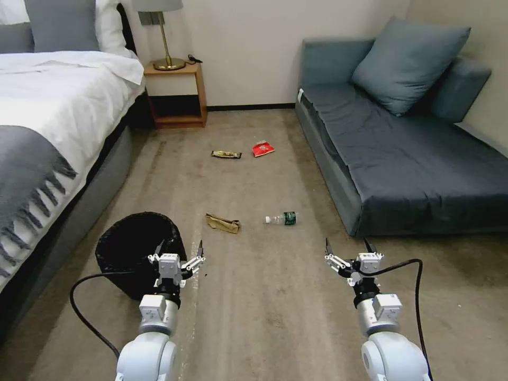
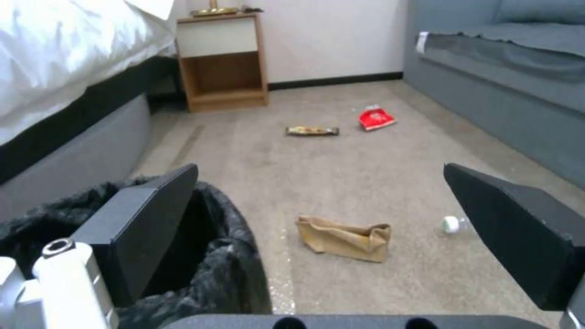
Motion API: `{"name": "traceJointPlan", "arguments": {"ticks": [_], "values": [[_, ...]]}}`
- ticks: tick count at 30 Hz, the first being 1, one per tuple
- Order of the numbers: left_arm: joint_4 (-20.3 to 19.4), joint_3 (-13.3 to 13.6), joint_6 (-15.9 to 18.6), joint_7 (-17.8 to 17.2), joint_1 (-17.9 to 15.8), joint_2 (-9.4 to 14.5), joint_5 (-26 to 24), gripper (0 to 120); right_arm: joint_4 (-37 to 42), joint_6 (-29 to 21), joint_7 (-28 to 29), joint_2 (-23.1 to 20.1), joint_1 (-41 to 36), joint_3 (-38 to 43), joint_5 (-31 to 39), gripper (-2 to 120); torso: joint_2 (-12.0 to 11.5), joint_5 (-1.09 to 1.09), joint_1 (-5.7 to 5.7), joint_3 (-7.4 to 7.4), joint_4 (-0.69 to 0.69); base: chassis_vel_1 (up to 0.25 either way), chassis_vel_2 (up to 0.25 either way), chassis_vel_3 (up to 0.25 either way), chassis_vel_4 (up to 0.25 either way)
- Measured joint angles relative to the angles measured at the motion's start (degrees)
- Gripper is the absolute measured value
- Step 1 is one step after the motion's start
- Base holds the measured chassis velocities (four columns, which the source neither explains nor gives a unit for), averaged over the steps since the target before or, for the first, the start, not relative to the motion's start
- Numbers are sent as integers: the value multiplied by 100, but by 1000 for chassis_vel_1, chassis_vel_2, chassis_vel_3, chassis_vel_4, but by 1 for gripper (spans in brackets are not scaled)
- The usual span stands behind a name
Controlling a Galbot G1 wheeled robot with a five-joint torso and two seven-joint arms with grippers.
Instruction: Pick up the trash bin, then pick up the garbage on the floor and place it into the trash bin.
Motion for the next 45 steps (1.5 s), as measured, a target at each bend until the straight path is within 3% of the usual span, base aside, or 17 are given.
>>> {"name": "traceJointPlan", "arguments": {"ticks": [1,3,5,8,11,13,17,25,28,29,30,33,39,45], "values": [[-11,-35,5,-8,2,17,-53,100,14,-18,9,-9,-3,-5,20,100,0,0,0,0,0,0,0,0,0],[-172,-348,54,-103,26,165,-523,100,360,-387,220,-248,-111,-157,443,100,0,0,0,0,0,0,0,0,0],[-205,-415,66,-123,34,198,-630,100,466,-506,287,-324,-147,-202,576,100,0,0,0,0,0,0,0,0,0],[-395,-801,131,-241,67,380,-1225,100,1003,-1093,622,-694,-321,-436,1239,100,0,-1,1,0,0,0,0,0,0],[-487,-987,162,-299,83,467,-1513,100,1263,-1378,786,-872,-404,-549,1566,100,0,0,0,0,1,0,0,0,0],[-656,-1321,221,-399,112,627,-2035,100,1688,-1837,1044,-1167,-542,-734,2087,100,0,-1,0,0,1,0,0,0,0],[-787,-1599,268,-485,136,763,-2461,100,1729,-1899,957,-1302,-532,-692,2379,100,0,2,0,0,-2,0,0,0,0],[-1208,-2457,415,-744,213,1169,-3784,100,1448,-1750,687,-1458,-153,-445,2624,100,0,1,0,1,1,0,0,0,0],[-1181,-2559,421,-760,193,1282,-4004,100,1388,-1738,685,-1462,-101,-432,2619,100,0,0,0,1,2,0,0,0,0],[-984,-2659,399,-757,106,1475,-4248,100,1356,-1730,685,-1464,-85,-420,2615,100,0,-3,0,0,1,0,0,0,0],[-984,-2659,399,-757,106,1475,-4248,100,1356,-1730,685,-1464,-85,-420,2615,100,0,-3,0,0,1,0,0,0,0],[-647,-2790,345,-741,-23,1761,-4559,100,1286,-1705,685,-1456,-50,-412,2606,100,0,0,0,1,-1,0,0,0,0],[-485,-2803,341,-766,-68,1838,-4625,100,1220,-1670,679,-1439,-24,-427,2581,100,0,1,0,0,0,0,0,0,0],[-397,-2834,547,-1134,-131,2005,-4928,100,1173,-1627,658,-1442,-7,-426,2567,100,0,0,0,0,0,0,0,0,0]]}}
